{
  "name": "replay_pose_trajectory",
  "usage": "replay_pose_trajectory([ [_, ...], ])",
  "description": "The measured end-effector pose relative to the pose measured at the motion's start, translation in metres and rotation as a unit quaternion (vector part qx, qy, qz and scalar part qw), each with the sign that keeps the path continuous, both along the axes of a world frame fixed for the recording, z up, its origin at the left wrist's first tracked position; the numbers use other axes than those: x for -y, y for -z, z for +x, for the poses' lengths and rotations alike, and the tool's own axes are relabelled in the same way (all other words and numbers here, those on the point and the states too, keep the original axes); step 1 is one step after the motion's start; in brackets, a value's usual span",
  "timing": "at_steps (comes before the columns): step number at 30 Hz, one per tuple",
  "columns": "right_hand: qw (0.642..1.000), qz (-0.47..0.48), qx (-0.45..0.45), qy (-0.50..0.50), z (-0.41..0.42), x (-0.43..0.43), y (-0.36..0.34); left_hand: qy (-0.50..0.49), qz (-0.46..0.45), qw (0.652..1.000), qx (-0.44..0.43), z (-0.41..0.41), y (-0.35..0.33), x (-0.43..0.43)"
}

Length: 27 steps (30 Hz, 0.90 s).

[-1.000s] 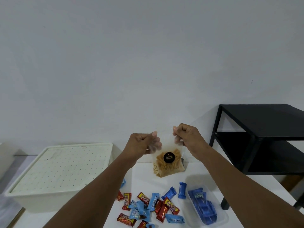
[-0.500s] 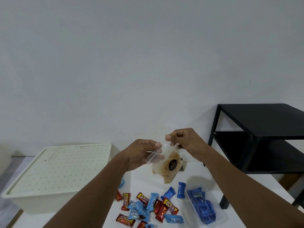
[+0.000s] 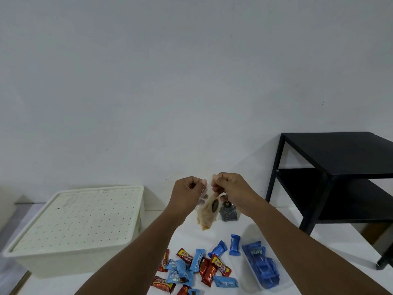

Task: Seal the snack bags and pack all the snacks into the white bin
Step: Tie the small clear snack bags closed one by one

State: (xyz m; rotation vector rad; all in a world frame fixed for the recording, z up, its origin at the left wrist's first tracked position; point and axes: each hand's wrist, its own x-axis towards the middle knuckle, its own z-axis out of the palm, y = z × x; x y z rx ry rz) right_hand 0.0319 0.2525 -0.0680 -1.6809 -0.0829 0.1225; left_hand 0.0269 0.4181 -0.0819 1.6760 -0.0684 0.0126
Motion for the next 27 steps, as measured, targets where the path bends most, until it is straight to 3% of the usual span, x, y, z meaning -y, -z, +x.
replay_pose_trajectory([
  [5, 1.000, 0.022, 0.012, 0.014, 0.002, 0.002, 0.004, 0.027, 0.067, 0.997, 0.038, -0.004, 0.002, 0.000],
  [12, 0.997, 0.060, 0.023, 0.050, 0.008, 0.014, 0.003, 0.049, 0.094, 0.993, 0.049, -0.003, 0.018, -0.005],
  [18, 0.992, -0.024, 0.072, 0.103, 0.012, 0.012, 0.011, 0.052, 0.054, 0.997, 0.015, -0.003, 0.022, -0.008],
  [20, 0.992, -0.005, 0.047, 0.114, 0.018, 0.014, 0.018, 0.073, 0.031, 0.997, -0.008, -0.005, 0.030, -0.011],
  [23, 0.992, 0.008, 0.012, 0.128, 0.026, 0.013, 0.028, 0.087, 0.104, 0.991, 0.004, -0.001, 0.049, -0.013],
  [25, 0.992, 0.004, 0.003, 0.124, 0.029, 0.009, 0.036, 0.054, 0.146, 0.987, 0.031, 0.004, 0.063, -0.012],
  [27, 0.996, 0.000, -0.008, 0.093, 0.031, 0.009, 0.046, 0.009, 0.124, 0.992, 0.015, 0.011, 0.075, -0.014],
])
